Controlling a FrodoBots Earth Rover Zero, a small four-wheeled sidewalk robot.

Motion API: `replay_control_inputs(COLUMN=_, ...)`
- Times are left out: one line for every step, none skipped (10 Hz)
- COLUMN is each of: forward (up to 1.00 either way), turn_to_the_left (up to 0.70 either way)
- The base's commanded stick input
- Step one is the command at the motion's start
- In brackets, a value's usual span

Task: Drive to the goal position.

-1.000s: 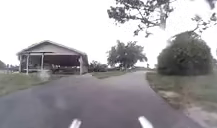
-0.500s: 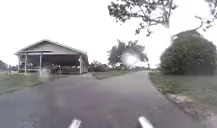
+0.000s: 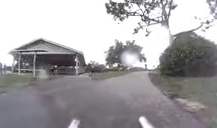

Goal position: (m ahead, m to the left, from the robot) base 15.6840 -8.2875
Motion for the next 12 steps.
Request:
replay_control_inputs(forward=0.70, turn_to_the_left=0.00)
replay_control_inputs(forward=0.70, turn_to_the_left=0.00)
replay_control_inputs(forward=0.70, turn_to_the_left=0.00)
replay_control_inputs(forward=0.70, turn_to_the_left=0.00)
replay_control_inputs(forward=0.70, turn_to_the_left=0.00)
replay_control_inputs(forward=0.70, turn_to_the_left=0.00)
replay_control_inputs(forward=0.70, turn_to_the_left=0.00)
replay_control_inputs(forward=0.70, turn_to_the_left=0.00)
replay_control_inputs(forward=0.70, turn_to_the_left=-0.01)
replay_control_inputs(forward=0.70, turn_to_the_left=-0.04)
replay_control_inputs(forward=0.70, turn_to_the_left=-0.18)
replay_control_inputs(forward=0.70, turn_to_the_left=-0.29)
